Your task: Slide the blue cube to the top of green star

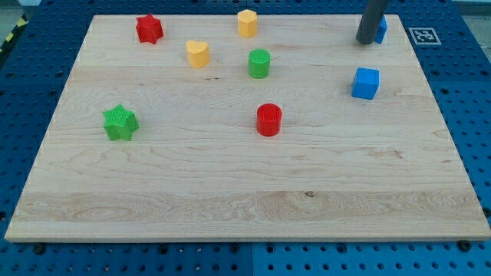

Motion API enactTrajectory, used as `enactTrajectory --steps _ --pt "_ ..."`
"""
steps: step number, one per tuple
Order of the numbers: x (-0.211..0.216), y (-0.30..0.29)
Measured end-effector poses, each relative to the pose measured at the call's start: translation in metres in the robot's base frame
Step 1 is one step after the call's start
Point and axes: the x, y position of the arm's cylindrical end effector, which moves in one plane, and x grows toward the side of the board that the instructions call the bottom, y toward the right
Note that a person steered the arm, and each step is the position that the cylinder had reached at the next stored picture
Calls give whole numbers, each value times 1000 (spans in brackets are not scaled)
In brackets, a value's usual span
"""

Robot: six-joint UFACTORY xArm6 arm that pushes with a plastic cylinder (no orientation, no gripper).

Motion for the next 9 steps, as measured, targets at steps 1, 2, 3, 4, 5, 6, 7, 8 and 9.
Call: enactTrajectory --steps 1,2,3,4,5,6,7,8,9 --pt "28 -20" --pt "30 17" --pt "49 74" --pt "84 92" --pt "97 48" --pt "110 -18" --pt "111 -86" --pt "111 -117" --pt "107 -91"
